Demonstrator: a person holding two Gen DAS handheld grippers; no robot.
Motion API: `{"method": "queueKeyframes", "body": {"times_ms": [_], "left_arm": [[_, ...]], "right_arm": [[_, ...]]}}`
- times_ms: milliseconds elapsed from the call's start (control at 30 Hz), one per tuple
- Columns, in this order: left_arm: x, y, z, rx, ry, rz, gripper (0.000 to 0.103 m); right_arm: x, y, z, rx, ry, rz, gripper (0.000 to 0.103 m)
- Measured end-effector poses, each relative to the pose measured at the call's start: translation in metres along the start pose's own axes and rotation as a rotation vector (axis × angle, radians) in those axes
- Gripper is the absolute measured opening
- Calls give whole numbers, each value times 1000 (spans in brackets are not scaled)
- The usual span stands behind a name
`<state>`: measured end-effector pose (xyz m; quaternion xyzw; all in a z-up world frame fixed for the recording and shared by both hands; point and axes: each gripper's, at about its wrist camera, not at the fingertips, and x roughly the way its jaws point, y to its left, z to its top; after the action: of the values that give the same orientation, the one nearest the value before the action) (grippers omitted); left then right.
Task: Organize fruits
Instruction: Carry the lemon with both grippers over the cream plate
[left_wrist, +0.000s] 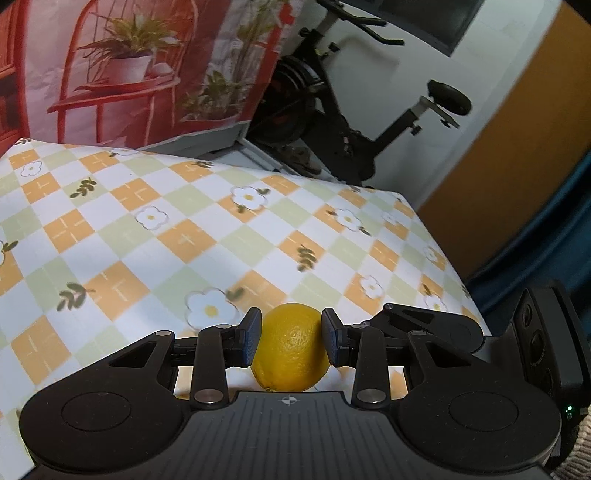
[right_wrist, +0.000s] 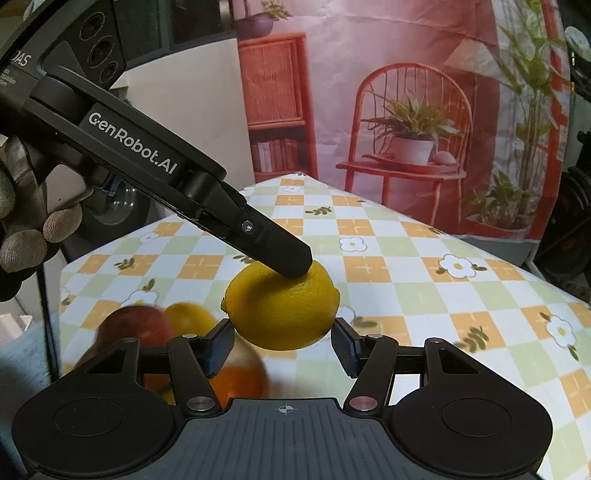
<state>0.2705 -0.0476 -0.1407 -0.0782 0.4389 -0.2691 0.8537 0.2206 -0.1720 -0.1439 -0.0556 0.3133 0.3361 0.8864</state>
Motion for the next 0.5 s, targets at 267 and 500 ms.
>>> {"method": "queueKeyframes", "body": {"times_ms": [267,500], "left_arm": [[-21,-33,-39,39,37,-7,38],[-32,-48,-78,60,73,-2,38]], "right_arm": [[-44,24,-32,4,-2,30,54],[-66,54,-64,-23,29,34,54]]}}
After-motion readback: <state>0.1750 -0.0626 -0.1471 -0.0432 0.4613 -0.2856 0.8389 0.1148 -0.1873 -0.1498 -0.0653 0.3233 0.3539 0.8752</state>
